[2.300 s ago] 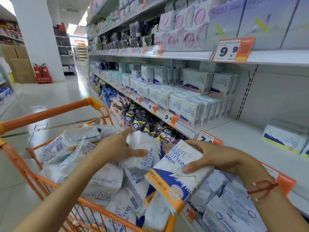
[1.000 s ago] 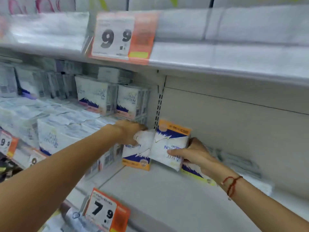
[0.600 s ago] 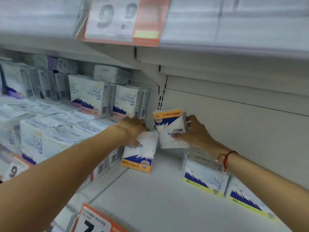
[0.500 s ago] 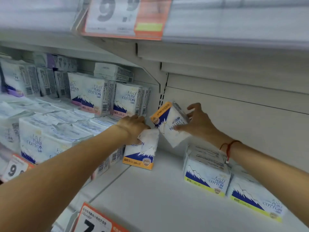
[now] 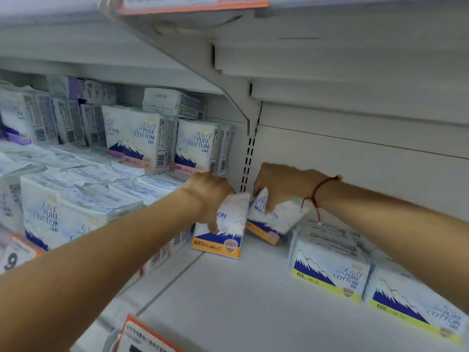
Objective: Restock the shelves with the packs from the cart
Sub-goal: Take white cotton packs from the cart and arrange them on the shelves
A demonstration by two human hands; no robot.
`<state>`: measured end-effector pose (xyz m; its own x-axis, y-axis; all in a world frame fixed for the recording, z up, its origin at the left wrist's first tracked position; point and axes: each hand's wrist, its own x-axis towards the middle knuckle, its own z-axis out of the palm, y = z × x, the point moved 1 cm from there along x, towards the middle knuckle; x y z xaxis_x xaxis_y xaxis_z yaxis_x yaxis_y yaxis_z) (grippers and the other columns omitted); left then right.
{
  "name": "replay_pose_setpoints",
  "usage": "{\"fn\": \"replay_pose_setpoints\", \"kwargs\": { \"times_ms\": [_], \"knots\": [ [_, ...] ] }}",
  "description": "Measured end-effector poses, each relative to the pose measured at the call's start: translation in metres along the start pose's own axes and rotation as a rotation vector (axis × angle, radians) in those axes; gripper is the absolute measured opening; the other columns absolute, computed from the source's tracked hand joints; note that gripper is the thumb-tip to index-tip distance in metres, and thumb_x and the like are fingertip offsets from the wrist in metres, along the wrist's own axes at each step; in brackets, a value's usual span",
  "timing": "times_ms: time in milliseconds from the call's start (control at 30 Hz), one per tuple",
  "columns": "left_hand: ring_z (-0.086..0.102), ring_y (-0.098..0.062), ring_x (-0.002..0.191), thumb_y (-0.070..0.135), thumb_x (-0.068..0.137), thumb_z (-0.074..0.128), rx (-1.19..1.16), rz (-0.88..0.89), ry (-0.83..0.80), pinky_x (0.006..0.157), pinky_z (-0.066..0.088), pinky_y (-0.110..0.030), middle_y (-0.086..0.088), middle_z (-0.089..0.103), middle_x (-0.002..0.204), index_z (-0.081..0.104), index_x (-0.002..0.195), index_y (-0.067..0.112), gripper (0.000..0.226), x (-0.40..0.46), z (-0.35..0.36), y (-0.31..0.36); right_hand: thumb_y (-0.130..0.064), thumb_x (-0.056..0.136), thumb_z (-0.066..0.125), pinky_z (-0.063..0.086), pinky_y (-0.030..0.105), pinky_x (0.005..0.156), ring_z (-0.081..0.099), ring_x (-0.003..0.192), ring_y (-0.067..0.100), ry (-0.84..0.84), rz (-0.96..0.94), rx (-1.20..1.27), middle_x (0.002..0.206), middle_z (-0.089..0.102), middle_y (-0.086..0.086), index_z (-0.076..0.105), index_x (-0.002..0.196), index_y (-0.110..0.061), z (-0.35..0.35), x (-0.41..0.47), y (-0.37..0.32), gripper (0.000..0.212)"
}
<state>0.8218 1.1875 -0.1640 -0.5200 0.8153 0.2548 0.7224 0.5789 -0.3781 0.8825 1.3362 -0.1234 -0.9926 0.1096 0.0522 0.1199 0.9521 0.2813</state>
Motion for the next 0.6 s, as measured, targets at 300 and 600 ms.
{"fn": "replay_pose_setpoints", "kwargs": {
  "times_ms": [300,600],
  "knots": [
    [0.056,-0.022,0.109,0.046,0.067,0.08,0.064,-0.034,0.047,0.084,0.044,-0.032,0.001,0.05,0.127,0.035,0.138,0.019,0.089,0.013,0.016,0.01,-0.03,0.07,0.079,0.038,0.035,0.091,0.036,0.12,0.025,0.359,0.234,-0.157,0.131,0.035,0.008,0.031,0.134,-0.012,0.067,-0.006,0.009,0.081],
    [0.042,-0.027,0.129,0.011,0.079,0.071,0.071,-0.202,0.114,0.108,0.033,-0.042,-0.004,0.044,0.139,0.026,0.142,0.015,0.077,0.06,0.036,0.03,-0.029,0.073,0.077,0.039,0.028,0.082,0.041,0.114,0.02,0.386,0.139,0.101,0.123,0.045,0.004,0.042,0.13,-0.02,0.069,-0.005,0.032,0.067]
  ]
}}
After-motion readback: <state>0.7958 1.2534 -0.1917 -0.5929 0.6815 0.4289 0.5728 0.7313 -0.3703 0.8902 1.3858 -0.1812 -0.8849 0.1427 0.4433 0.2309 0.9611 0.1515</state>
